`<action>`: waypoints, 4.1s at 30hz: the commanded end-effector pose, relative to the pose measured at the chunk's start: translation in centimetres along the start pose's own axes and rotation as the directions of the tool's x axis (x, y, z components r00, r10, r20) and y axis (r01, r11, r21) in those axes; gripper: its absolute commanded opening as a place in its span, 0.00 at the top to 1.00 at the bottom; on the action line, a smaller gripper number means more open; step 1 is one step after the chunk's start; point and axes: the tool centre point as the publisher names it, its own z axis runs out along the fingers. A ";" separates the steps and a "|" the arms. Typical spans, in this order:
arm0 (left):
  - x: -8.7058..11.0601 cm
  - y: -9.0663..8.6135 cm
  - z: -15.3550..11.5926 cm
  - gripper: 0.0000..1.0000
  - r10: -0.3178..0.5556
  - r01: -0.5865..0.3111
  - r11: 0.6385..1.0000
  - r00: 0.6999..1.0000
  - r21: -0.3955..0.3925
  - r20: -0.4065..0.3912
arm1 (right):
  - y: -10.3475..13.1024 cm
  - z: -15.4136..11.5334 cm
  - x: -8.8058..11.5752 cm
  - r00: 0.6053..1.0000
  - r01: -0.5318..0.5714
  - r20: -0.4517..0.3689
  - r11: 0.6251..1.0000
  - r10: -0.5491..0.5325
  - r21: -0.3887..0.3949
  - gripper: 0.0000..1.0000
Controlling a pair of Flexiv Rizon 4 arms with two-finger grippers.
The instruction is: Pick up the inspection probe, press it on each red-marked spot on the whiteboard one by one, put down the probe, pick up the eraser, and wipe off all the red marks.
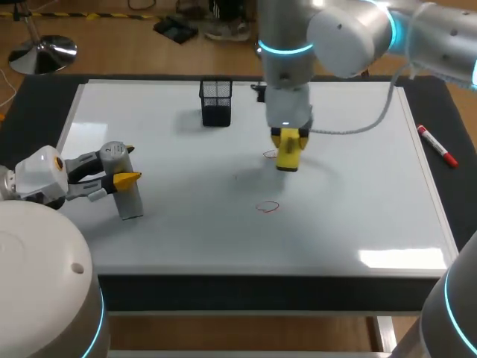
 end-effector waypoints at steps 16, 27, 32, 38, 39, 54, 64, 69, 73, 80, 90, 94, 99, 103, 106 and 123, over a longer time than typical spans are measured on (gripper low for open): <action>0.0 -0.1 0.0 1.00 0.001 -0.001 1.000 1.000 0.000 0.000 | -0.8 0.8 15.3 0.969 -0.246 0.026 0.968 0.247 -0.044 1.00; 0.0 -0.1 0.0 1.00 0.001 -0.001 1.000 1.000 0.000 0.000 | -0.8 1.2 18.7 0.944 -0.327 0.025 0.944 0.328 -0.050 1.00; 0.0 -0.1 0.0 1.00 0.001 -0.001 1.000 1.000 0.000 0.000 | -1.0 1.1 19.0 0.938 -0.340 0.056 0.940 0.341 -0.033 1.00; 0.0 -0.1 0.0 1.00 0.001 -0.001 1.000 1.000 0.000 0.000 | -1.0 1.1 19.0 0.938 -0.340 0.056 0.940 0.341 -0.033 1.00; 0.0 -0.1 0.0 1.00 0.001 -0.001 1.000 1.000 0.000 0.000 | -1.0 1.1 19.0 0.938 -0.340 0.056 0.940 0.341 -0.033 1.00; 0.0 -0.1 0.0 1.00 0.001 -0.001 1.000 1.000 0.000 0.000 | -1.0 1.1 19.0 0.938 -0.340 0.056 0.940 0.341 -0.033 1.00; -0.7 -0.3 1.9 1.00 0.011 -0.010 1.000 0.998 0.009 -0.057 | -1.0 1.1 19.0 0.938 -0.340 0.056 0.940 0.341 -0.033 1.00; -1.8 -0.9 4.3 1.00 0.019 -0.018 1.000 0.993 0.016 -0.114 | -1.0 1.1 19.0 0.938 -0.340 0.056 0.940 0.341 -0.033 1.00; -2.6 -1.2 6.2 1.00 0.026 -0.024 1.000 0.986 0.013 -0.167 | -1.0 1.1 19.0 0.938 -0.340 0.056 0.940 0.341 -0.033 1.00; -4.3 -1.2 10.1 1.00 0.012 -0.013 1.000 0.968 -0.004 -0.252 | -1.0 1.1 19.0 0.938 -0.340 0.056 0.940 0.341 -0.033 1.00; -5.3 -0.8 16.8 1.00 0.001 -0.002 1.000 0.938 -0.004 -0.347 | -1.0 1.1 19.0 0.938 -0.340 0.056 0.940 0.341 -0.033 1.00; -5.4 -0.3 19.7 1.00 -0.016 0.015 1.000 0.924 -0.006 -0.382 | -1.0 1.1 19.0 0.938 -0.340 0.056 0.940 0.341 -0.033 1.00; -5.0 0.3 22.6 1.00 -0.021 0.020 1.000 0.915 -0.006 -0.403 | -1.0 1.1 19.0 0.938 -0.340 0.056 0.940 0.341 -0.033 1.00; -4.5 0.9 24.9 1.00 -0.010 0.009 1.000 0.915 -0.004 -0.403 | -1.0 1.1 19.0 0.938 -0.340 0.056 0.940 0.341 -0.033 1.00; -4.0 1.5 26.7 1.00 -0.011 0.010 1.000 0.913 -0.003 -0.407 | -1.0 1.1 19.0 0.938 -0.340 0.056 0.940 0.341 -0.033 1.00; -3.1 4.6 33.3 1.00 -0.015 0.023 1.000 0.930 0.017 -0.367 | -1.0 1.1 19.0 0.938 -0.340 0.056 0.940 0.341 -0.033 1.00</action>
